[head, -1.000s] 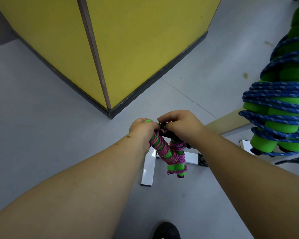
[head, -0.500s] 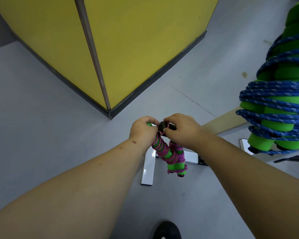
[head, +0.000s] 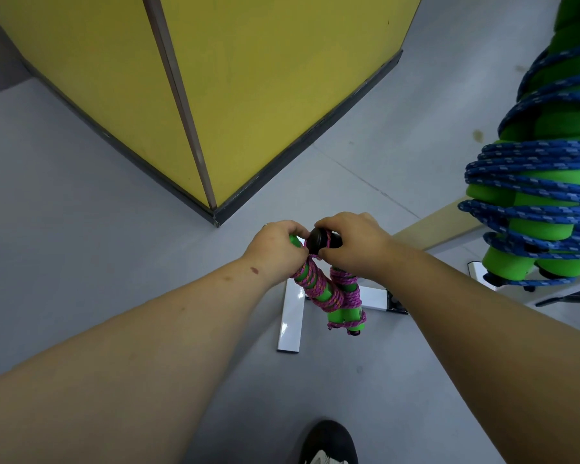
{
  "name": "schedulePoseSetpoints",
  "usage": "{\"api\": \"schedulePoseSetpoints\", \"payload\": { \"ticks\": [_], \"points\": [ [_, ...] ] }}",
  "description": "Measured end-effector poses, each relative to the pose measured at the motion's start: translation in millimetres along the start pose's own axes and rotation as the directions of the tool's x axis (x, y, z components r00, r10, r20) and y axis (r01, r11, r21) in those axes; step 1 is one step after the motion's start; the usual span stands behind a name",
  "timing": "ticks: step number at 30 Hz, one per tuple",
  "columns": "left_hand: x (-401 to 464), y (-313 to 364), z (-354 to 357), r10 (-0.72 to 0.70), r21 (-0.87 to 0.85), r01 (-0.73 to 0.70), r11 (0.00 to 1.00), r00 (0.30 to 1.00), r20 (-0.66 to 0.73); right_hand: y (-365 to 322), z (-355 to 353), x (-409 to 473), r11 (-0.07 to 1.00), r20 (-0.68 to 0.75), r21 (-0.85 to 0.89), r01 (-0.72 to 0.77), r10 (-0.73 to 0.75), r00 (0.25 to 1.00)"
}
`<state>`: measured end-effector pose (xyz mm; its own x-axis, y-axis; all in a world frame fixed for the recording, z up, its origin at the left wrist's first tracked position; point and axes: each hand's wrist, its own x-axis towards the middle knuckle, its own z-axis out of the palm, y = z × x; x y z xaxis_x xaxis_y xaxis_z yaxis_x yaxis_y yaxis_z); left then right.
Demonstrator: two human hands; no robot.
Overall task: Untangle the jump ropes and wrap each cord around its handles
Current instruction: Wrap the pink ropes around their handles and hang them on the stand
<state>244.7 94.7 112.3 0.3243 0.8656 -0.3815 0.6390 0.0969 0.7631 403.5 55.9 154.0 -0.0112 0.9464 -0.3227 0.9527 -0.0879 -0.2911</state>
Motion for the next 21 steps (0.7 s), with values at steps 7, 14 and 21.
{"api": "schedulePoseSetpoints", "payload": {
  "ticks": [7,14,21],
  "points": [
    [1.6,-8.4,16.1,0.057,0.024,-0.058,0.998,0.998,0.035,-0.4,3.4,3.5,0.999,0.010,0.005,-0.049,0.049,0.999],
    [6.8,-3.4,8.4,0.086,0.210,-0.097,0.973,0.995,0.058,-1.5,-3.9,-1.8,0.997,0.012,-0.067,-0.045,0.046,0.999],
    [1.3,0.9,14.3,0.169,0.349,-0.156,0.924,0.986,-0.007,8.7,-3.7,-9.8,0.954,-0.095,-0.299,-0.024,-0.005,0.995]
  ]
}}
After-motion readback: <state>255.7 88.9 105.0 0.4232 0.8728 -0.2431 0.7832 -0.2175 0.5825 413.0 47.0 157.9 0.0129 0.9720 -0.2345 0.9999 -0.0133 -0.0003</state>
